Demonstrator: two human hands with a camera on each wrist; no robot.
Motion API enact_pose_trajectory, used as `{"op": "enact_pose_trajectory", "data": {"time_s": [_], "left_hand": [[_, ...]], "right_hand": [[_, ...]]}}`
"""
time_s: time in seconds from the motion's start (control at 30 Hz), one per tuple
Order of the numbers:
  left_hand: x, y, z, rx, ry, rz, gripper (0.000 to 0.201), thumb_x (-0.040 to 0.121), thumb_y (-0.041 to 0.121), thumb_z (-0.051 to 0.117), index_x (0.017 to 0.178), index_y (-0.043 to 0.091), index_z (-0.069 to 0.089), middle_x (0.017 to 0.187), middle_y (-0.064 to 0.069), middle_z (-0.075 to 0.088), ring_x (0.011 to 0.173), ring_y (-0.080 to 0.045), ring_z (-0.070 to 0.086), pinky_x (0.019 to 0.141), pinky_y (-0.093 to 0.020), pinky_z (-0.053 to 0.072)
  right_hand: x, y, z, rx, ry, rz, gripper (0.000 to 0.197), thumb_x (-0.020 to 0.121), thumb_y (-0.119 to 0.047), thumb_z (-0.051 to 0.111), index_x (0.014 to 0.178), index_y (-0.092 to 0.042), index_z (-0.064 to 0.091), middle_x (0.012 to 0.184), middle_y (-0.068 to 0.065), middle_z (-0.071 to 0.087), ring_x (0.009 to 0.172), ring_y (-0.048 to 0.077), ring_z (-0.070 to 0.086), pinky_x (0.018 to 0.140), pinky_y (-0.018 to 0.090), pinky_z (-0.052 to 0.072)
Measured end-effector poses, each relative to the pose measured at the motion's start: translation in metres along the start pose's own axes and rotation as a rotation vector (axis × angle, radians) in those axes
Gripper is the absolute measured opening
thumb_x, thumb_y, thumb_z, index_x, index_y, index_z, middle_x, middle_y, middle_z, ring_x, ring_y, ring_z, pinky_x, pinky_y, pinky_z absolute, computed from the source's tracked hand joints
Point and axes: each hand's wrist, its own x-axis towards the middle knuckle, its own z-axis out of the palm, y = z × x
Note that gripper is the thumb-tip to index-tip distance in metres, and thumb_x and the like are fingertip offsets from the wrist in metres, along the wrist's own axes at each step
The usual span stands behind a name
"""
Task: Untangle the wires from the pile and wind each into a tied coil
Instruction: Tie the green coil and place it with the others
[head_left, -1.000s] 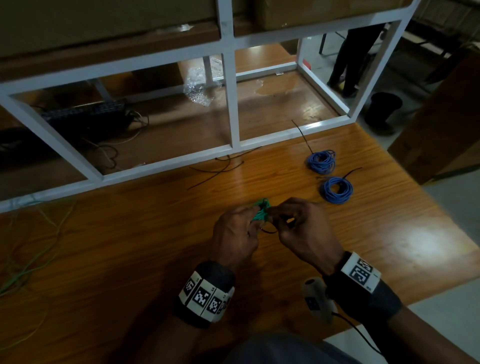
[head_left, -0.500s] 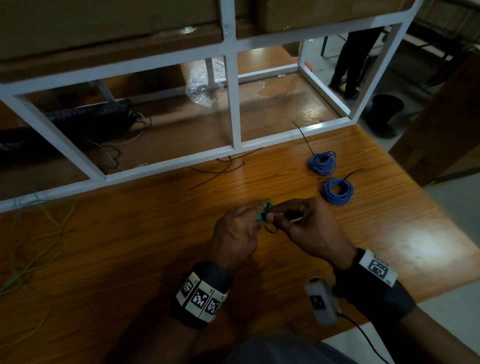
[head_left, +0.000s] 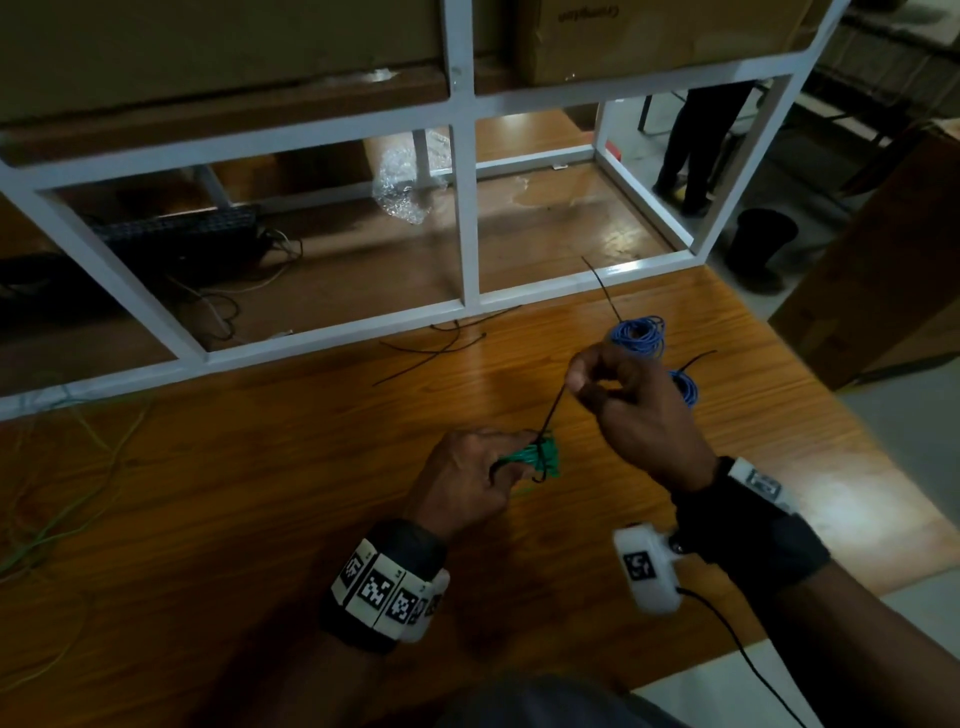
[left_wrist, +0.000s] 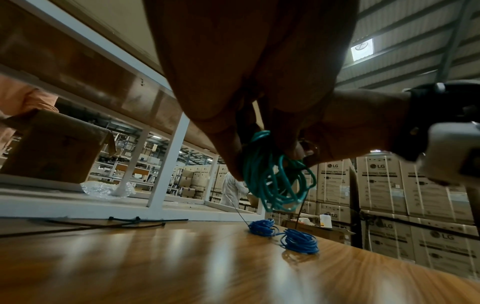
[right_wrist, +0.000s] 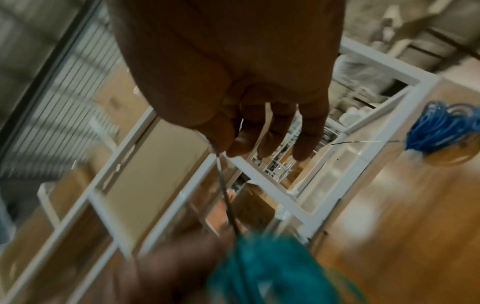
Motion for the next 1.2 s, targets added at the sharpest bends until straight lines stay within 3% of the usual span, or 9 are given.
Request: {"op": "enact_pose_trajectory", "data": {"time_s": [0.13, 0.27, 0.33, 0.53, 0.63, 0.77, 0.9, 1.03, 1.2], "left_hand": [[-0.004, -0.002, 0.004, -0.095, -0.026, -0.035, 0.045, 0.085, 0.034, 0.061, 0.124, 0.014, 0.068, 0.112, -0.008, 0.071, 0.099, -0.020, 0.069, 0.078, -0.034, 0.059], [0.000, -0.006, 0.011, -0.100, -0.068, -0.069, 0.044, 0.086, 0.033, 0.063, 0.126, 0.016, 0.066, 0.116, -0.007, 0.069, 0.102, -0.020, 0.068, 0.081, -0.035, 0.060], [0.001, -0.010, 0.012, -0.068, -0.095, -0.086, 0.049, 0.085, 0.044, 0.058, 0.128, 0.021, 0.065, 0.118, -0.004, 0.069, 0.105, -0.018, 0.067, 0.082, -0.037, 0.059], [-0.014, -0.014, 0.016, 0.065, -0.090, 0.004, 0.040, 0.088, 0.039, 0.055, 0.125, 0.028, 0.066, 0.099, 0.002, 0.066, 0.086, -0.018, 0.064, 0.066, -0.035, 0.057], [-0.022, -0.014, 0.018, -0.009, -0.058, -0.040, 0.041, 0.087, 0.039, 0.056, 0.124, 0.027, 0.068, 0.102, 0.005, 0.067, 0.090, -0.013, 0.065, 0.072, -0.031, 0.057], [-0.029, -0.018, 0.022, -0.152, 0.031, -0.140, 0.042, 0.082, 0.053, 0.060, 0.117, 0.033, 0.071, 0.112, 0.008, 0.071, 0.101, -0.007, 0.067, 0.082, -0.031, 0.059], [-0.027, -0.007, 0.022, -0.207, 0.130, -0.183, 0.024, 0.080, 0.063, 0.064, 0.097, 0.047, 0.069, 0.087, 0.016, 0.074, 0.080, 0.004, 0.068, 0.066, -0.033, 0.059], [-0.022, -0.004, 0.022, -0.310, 0.169, -0.150, 0.020, 0.081, 0.049, 0.064, 0.085, 0.034, 0.078, 0.077, 0.005, 0.069, 0.074, -0.003, 0.066, 0.061, -0.025, 0.052], [-0.015, -0.012, 0.021, -0.391, 0.088, -0.159, 0.008, 0.080, 0.049, 0.068, 0.077, 0.048, 0.075, 0.083, 0.000, 0.069, 0.080, -0.017, 0.068, 0.064, -0.039, 0.055]], "right_hand": [[0.012, -0.005, -0.013, 0.108, 0.037, -0.032, 0.012, 0.104, -0.017, 0.058, 0.094, -0.020, 0.064, 0.099, 0.000, 0.074, 0.101, 0.021, 0.067, 0.083, 0.043, 0.050], [0.009, -0.001, -0.007, 0.362, -0.001, 0.139, 0.015, 0.110, -0.015, 0.044, 0.098, -0.011, 0.053, 0.098, 0.010, 0.076, 0.104, 0.034, 0.071, 0.089, 0.050, 0.058], [0.008, 0.002, -0.003, 0.447, 0.036, 0.214, 0.018, 0.111, -0.013, 0.040, 0.098, -0.009, 0.051, 0.089, 0.011, 0.074, 0.097, 0.042, 0.070, 0.088, 0.055, 0.059], [0.018, 0.013, 0.011, 0.553, 0.150, 0.446, 0.026, 0.096, 0.008, 0.032, 0.083, -0.011, 0.045, 0.062, 0.004, 0.048, 0.059, 0.026, 0.052, 0.057, 0.038, 0.046], [0.024, 0.013, 0.019, 0.583, 0.185, 0.518, 0.029, 0.091, 0.011, 0.028, 0.082, -0.011, 0.044, 0.058, 0.003, 0.044, 0.053, 0.024, 0.046, 0.053, 0.036, 0.039], [0.028, 0.004, 0.028, 0.576, 0.127, 0.484, 0.026, 0.096, 0.008, 0.033, 0.084, -0.011, 0.047, 0.060, 0.005, 0.045, 0.052, 0.023, 0.047, 0.055, 0.036, 0.041], [0.021, 0.001, 0.032, 0.579, 0.067, 0.440, 0.026, 0.103, 0.003, 0.038, 0.085, -0.012, 0.050, 0.061, 0.004, 0.048, 0.055, 0.023, 0.049, 0.056, 0.036, 0.044], [0.012, -0.002, 0.019, 0.642, 0.141, 0.437, 0.026, 0.099, 0.008, 0.038, 0.085, -0.009, 0.050, 0.060, 0.007, 0.051, 0.055, 0.025, 0.053, 0.053, 0.037, 0.048], [0.003, 0.004, 0.002, 0.623, 0.171, 0.404, 0.025, 0.094, 0.014, 0.037, 0.088, -0.006, 0.051, 0.063, 0.012, 0.054, 0.057, 0.028, 0.059, 0.056, 0.039, 0.052]]}}
